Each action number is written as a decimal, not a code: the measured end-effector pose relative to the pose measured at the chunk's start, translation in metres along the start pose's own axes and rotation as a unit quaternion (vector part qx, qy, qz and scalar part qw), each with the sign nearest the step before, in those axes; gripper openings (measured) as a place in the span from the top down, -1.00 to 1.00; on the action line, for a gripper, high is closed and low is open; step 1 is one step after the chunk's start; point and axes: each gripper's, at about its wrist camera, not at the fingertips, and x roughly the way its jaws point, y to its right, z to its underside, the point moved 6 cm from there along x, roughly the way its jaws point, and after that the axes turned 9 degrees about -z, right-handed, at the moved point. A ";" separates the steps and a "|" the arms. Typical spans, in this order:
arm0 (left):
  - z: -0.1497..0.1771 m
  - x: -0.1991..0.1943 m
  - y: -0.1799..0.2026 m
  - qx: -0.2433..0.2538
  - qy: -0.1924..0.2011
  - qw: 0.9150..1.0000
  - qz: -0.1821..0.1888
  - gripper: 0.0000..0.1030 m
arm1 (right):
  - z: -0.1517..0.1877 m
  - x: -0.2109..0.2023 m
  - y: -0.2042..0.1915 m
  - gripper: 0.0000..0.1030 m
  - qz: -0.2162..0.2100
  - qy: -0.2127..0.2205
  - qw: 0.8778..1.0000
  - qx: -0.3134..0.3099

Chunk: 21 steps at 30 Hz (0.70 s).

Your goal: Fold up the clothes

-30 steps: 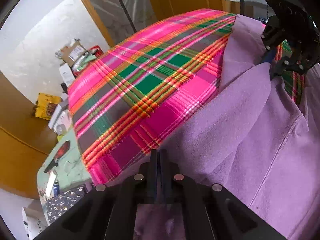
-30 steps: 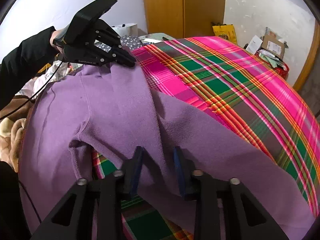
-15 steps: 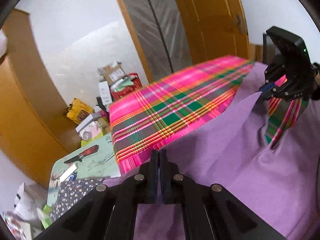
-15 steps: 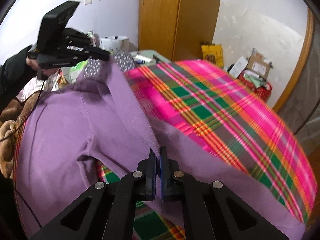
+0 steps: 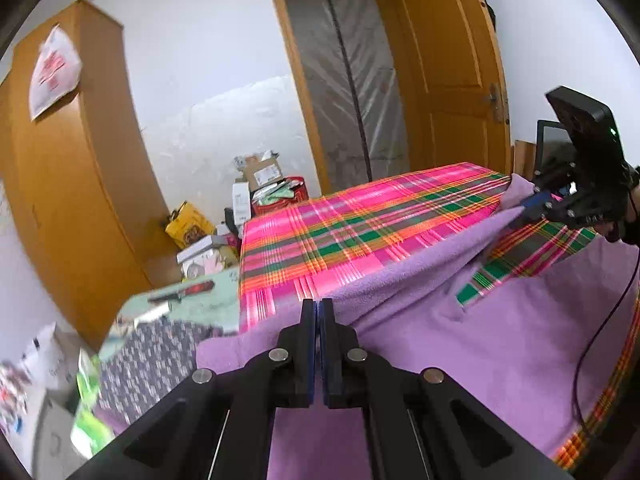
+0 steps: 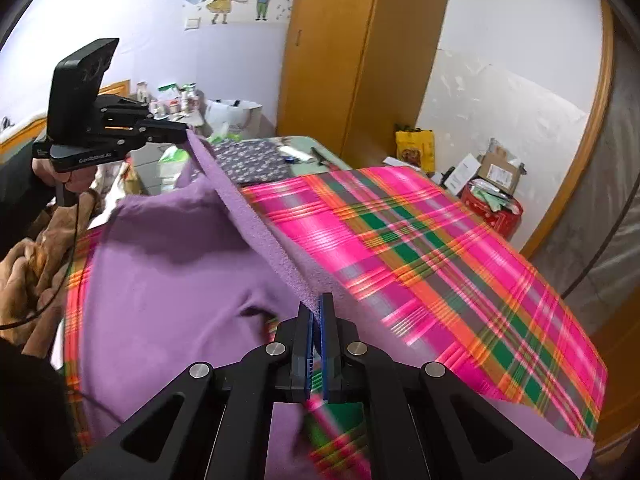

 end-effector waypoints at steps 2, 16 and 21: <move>0.020 -0.007 0.006 -0.018 -0.015 1.000 0.004 0.97 | 0.012 0.000 -0.018 0.94 -0.008 -0.010 1.000 -0.006; 0.120 -0.029 0.028 -0.148 -0.133 0.978 0.054 0.95 | 0.091 0.033 -0.051 0.52 -0.078 -0.073 0.990 0.094; 0.130 -0.033 0.010 -0.262 -0.140 0.953 0.049 0.63 | 0.098 0.018 -0.050 0.38 -0.078 -0.049 0.986 0.137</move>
